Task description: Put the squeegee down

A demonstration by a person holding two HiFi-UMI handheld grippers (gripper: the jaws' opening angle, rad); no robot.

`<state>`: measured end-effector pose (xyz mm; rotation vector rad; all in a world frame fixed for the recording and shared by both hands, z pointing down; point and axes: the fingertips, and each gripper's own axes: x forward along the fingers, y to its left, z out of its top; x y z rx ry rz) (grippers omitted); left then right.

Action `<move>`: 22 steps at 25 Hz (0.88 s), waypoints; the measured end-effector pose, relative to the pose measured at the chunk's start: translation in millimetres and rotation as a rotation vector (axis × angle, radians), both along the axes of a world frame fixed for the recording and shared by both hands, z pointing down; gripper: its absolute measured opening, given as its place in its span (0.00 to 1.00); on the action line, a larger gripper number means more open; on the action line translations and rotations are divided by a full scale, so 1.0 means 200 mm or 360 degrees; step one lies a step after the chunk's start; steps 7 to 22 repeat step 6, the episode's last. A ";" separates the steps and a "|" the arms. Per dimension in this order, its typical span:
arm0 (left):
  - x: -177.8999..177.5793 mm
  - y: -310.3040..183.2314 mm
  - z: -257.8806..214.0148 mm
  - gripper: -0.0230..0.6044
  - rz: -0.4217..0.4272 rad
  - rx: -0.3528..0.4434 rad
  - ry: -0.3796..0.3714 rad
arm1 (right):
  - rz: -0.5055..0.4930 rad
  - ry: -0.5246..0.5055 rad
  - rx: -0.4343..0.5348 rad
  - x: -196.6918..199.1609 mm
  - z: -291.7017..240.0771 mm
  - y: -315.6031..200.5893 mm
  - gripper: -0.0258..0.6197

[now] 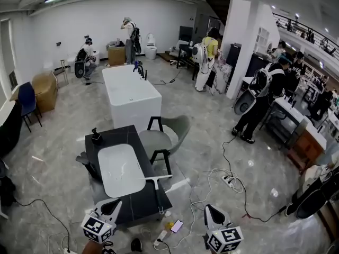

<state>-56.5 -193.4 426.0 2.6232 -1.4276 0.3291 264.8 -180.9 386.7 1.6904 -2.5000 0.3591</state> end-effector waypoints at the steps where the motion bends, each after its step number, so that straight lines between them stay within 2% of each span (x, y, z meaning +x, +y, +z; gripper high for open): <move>1: 0.01 0.02 -0.01 0.05 -0.0003 0.0001 0.0000 | -0.0002 0.0001 0.0001 0.01 -0.01 0.01 0.05; 6: 0.05 0.08 0.00 0.05 -0.0015 -0.0011 -0.0007 | -0.0007 0.0000 0.0010 0.06 -0.02 0.06 0.05; 22: 0.05 0.08 0.00 0.05 -0.0015 -0.0011 -0.0007 | -0.0007 0.0000 0.0010 0.06 -0.02 0.06 0.05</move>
